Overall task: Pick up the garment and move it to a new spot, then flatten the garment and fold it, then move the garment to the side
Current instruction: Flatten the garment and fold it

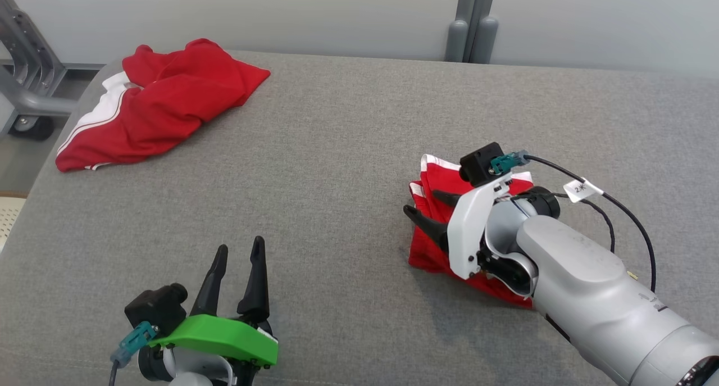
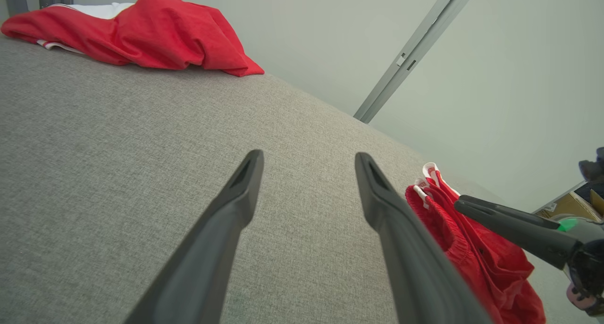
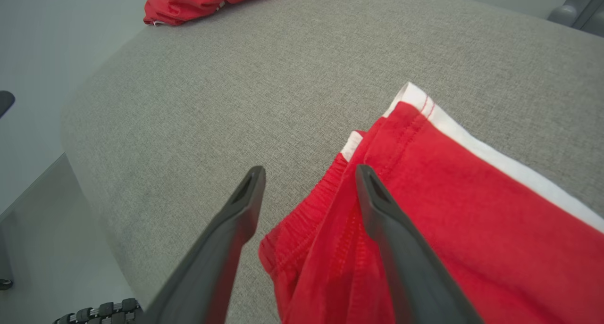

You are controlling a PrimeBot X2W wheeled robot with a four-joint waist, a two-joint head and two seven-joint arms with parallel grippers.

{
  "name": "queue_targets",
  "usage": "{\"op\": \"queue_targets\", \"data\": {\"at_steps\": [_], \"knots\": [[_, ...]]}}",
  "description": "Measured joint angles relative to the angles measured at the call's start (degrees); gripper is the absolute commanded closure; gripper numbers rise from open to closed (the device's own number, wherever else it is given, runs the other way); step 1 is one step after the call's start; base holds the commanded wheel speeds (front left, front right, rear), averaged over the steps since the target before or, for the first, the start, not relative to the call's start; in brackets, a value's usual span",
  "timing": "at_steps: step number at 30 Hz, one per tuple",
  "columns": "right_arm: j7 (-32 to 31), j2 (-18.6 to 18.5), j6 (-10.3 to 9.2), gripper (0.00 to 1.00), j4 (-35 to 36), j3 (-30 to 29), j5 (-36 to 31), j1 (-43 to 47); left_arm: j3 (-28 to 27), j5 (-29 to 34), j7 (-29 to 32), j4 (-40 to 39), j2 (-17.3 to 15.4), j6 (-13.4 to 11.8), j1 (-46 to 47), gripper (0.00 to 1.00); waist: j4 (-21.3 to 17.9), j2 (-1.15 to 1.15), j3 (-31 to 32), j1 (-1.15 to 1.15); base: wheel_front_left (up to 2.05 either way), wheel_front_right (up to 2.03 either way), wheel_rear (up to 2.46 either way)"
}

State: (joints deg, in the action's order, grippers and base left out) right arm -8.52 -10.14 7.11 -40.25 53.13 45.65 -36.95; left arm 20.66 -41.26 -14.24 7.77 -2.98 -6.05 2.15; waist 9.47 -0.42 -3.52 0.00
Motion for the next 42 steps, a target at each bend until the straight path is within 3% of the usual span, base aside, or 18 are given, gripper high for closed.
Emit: {"op": "queue_targets", "data": {"at_steps": [8, 17, 23, 27, 32, 42], "knots": [[3.02, 0.67, 0.01, 0.00, 4.60, 1.54, -1.34, -2.69, -0.63, -0.33, 0.00, 0.46, 0.03, 0.00, -1.31, 0.00, -1.94, 0.00, 1.26, 0.00, 0.00, 0.00, 0.00], [6.65, -2.98, -0.14, 0.00, 5.14, -2.22, -1.42, -3.66, -1.76, -0.31, -0.01, 0.11, 0.02, 0.00, -2.95, 0.00, -5.12, 0.00, 2.84, 0.00, 0.00, 0.00, 0.00], [9.61, -7.22, -3.02, 0.00, 3.38, -5.70, -0.74, -1.94, -1.09, 0.30, -0.02, -1.03, 0.03, 0.00, -3.30, 0.00, -6.81, 0.00, 3.10, 0.00, 0.00, 0.00, 0.00], [11.57, -9.36, -4.75, 0.00, 1.68, -7.60, 0.13, 1.59, -0.45, 0.75, -0.02, -1.19, 0.03, 0.00, -3.31, 0.00, -7.00, 0.00, 2.86, 0.00, 0.00, 0.00, 0.00], [13.12, -9.44, -5.70, 0.00, 0.33, -9.95, 3.56, 6.62, 0.13, 1.31, -0.02, -1.66, 0.03, 0.00, -3.31, 0.00, -6.68, 0.00, 2.46, 0.00, 0.00, 0.00, 0.00], [15.85, -8.86, -4.63, 0.00, -1.38, -13.38, 8.68, 11.60, 1.64, 2.70, -0.01, -3.27, 0.03, 0.00, -3.26, 0.00, -4.21, 0.00, 0.54, 0.00, 0.00, 0.00, 0.00]]}}
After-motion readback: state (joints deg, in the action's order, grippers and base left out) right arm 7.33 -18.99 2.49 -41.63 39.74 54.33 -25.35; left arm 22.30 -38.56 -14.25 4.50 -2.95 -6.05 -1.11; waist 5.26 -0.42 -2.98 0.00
